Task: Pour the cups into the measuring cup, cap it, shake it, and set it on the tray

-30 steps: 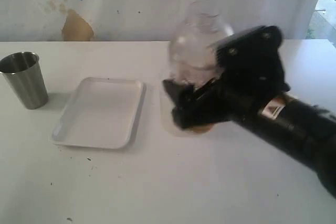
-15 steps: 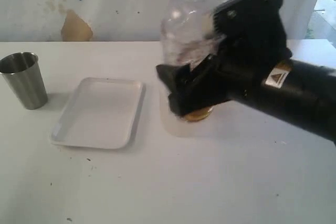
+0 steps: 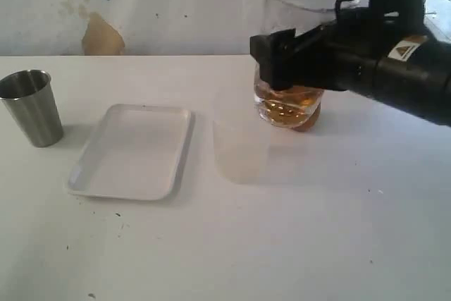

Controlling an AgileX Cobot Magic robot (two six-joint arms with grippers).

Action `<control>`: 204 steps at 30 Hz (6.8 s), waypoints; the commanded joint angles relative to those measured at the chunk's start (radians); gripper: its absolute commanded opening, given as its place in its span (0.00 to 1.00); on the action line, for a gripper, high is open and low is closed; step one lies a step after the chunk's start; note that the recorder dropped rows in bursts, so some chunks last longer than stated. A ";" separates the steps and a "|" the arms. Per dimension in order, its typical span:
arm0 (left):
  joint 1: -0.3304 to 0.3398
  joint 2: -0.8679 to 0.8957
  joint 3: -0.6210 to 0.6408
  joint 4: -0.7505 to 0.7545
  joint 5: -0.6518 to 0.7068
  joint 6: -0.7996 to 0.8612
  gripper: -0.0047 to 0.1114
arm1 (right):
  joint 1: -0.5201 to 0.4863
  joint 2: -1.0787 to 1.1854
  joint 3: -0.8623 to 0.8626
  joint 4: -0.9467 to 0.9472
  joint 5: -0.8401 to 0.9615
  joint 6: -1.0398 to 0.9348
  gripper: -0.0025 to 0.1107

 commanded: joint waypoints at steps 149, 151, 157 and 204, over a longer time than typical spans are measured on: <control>-0.003 -0.004 0.005 -0.011 0.000 -0.003 0.04 | -0.282 0.522 -0.229 -0.137 -0.355 -1.686 0.02; -0.003 -0.004 0.005 -0.011 0.000 -0.003 0.04 | -0.282 0.522 -0.229 -0.172 -0.355 -1.686 0.02; -0.003 -0.004 0.005 -0.011 0.000 -0.003 0.04 | -0.282 0.522 -0.229 -0.202 -0.355 -1.686 0.02; -0.003 -0.004 0.005 -0.011 0.000 -0.003 0.04 | -0.282 0.559 -0.265 -0.258 -0.471 -1.794 0.02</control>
